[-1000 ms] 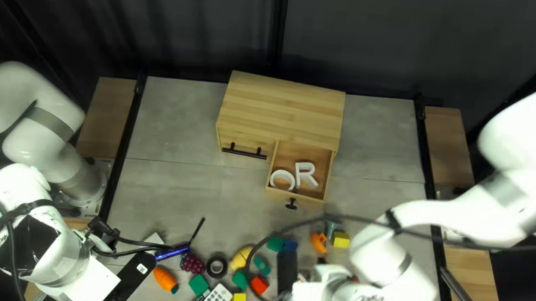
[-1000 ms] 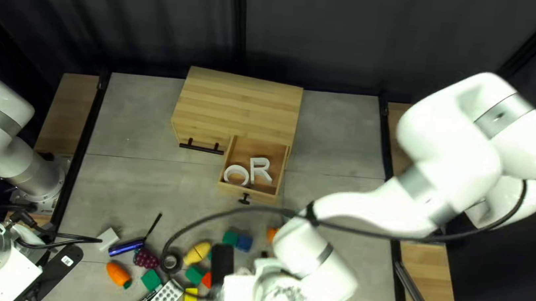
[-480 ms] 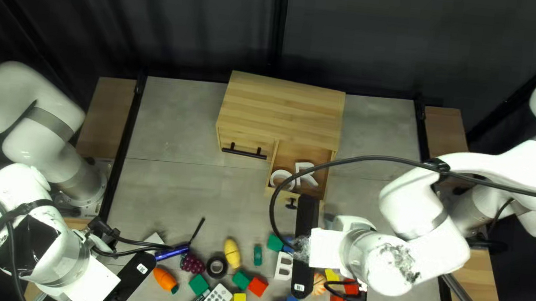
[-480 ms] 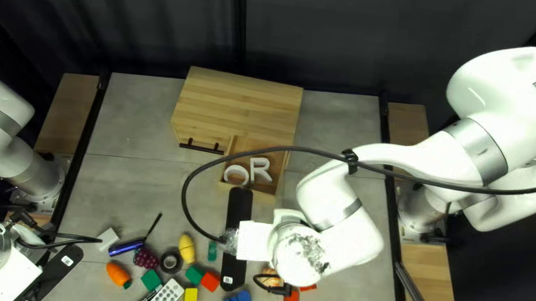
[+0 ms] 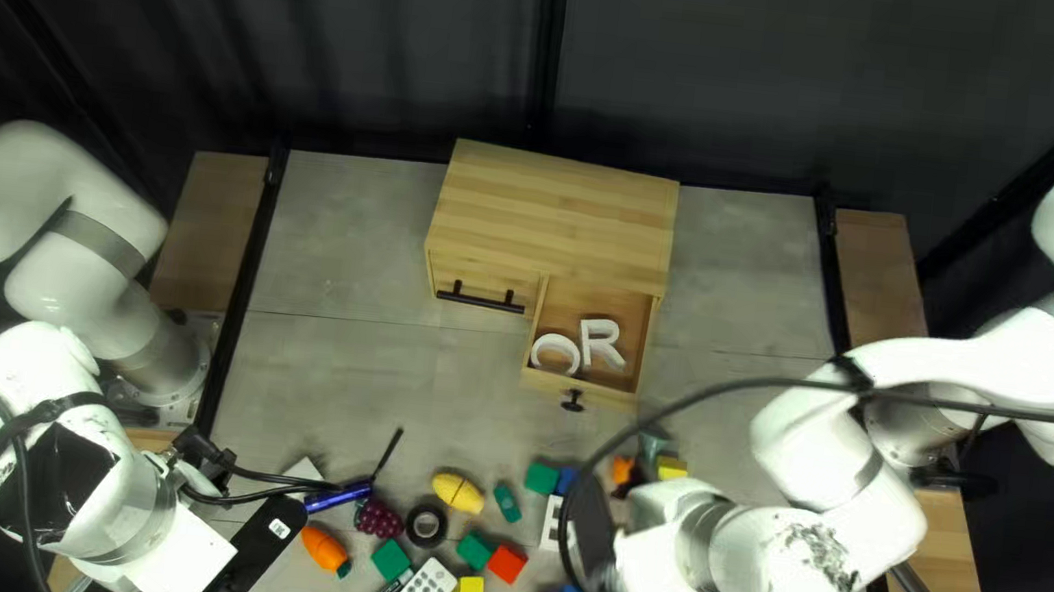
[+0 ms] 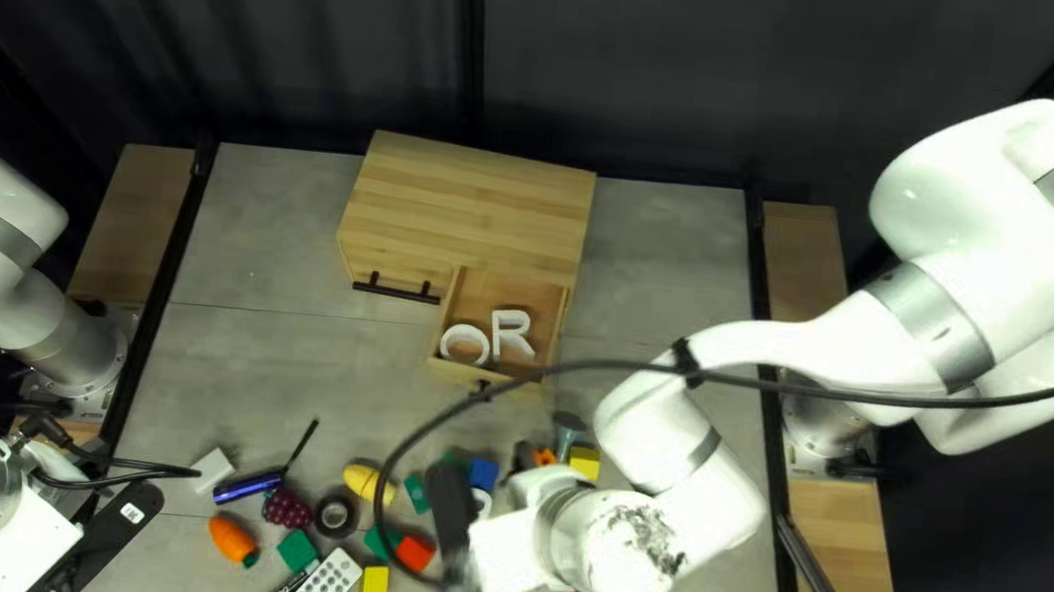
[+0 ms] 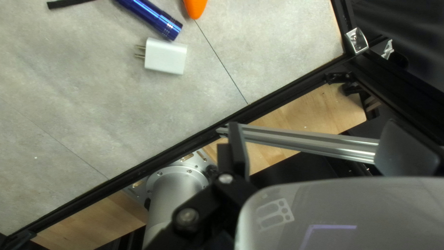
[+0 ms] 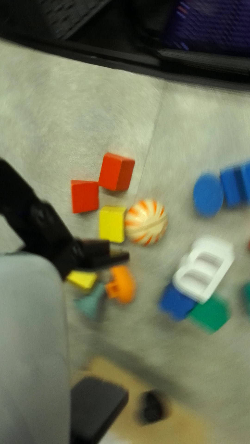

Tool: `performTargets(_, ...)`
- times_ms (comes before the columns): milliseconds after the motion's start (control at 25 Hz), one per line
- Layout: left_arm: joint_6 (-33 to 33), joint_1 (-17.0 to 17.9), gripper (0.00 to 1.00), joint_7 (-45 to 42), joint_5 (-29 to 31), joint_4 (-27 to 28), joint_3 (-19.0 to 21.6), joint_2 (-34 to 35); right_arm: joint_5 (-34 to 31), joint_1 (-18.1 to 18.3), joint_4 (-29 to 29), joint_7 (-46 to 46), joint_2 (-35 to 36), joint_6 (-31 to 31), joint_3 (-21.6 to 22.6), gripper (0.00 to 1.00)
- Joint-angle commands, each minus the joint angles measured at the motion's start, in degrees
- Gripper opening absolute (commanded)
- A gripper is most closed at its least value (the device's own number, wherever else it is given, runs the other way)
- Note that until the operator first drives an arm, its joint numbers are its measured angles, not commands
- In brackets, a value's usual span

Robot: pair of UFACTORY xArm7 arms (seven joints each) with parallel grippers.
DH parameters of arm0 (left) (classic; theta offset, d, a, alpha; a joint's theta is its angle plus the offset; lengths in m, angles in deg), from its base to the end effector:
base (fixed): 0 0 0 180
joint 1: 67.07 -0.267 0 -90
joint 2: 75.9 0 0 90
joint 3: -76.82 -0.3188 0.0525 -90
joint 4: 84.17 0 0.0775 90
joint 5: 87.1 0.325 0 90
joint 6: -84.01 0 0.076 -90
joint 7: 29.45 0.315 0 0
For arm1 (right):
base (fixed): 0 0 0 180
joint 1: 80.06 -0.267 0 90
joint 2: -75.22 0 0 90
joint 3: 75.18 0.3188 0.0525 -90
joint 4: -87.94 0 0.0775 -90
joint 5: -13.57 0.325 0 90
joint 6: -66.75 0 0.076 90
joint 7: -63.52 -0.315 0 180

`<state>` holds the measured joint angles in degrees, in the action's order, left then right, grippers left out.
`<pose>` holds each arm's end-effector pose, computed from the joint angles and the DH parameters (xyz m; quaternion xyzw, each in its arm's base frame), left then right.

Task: Open drawers and place objects into drawer and close

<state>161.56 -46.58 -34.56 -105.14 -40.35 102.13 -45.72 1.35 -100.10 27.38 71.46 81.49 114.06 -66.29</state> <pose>0.1490 -0.2486 0.2180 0.9588 -0.2768 -0.0605 0.0209 0.4661 0.2158 0.1513 0.9212 0.3769 0.0742 0.0617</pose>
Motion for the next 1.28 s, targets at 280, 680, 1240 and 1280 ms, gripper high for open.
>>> performTargets(280,0.00,0.00,1.00,0.00,0.00,0.00,0.00,0.00,12.15,8.63,-5.55,36.09,11.97,0.49,3.49,1.00)
performTargets(680,0.00,0.00,1.00,0.00,0.00,0.00,0.00,0.00,10.70,9.80,-4.85,41.33,13.44,-2.54,3.02,1.00)
performTargets(1240,0.00,0.00,1.00,0.00,0.00,0.00,0.00,0.00,7.41,8.64,-8.83,41.27,19.30,-3.10,1.90,1.00)
performTargets(1280,0.00,0.00,1.00,0.00,0.00,0.00,0.00,0.00,7.15,8.56,-9.12,41.19,19.91,-3.20,1.73,1.00)
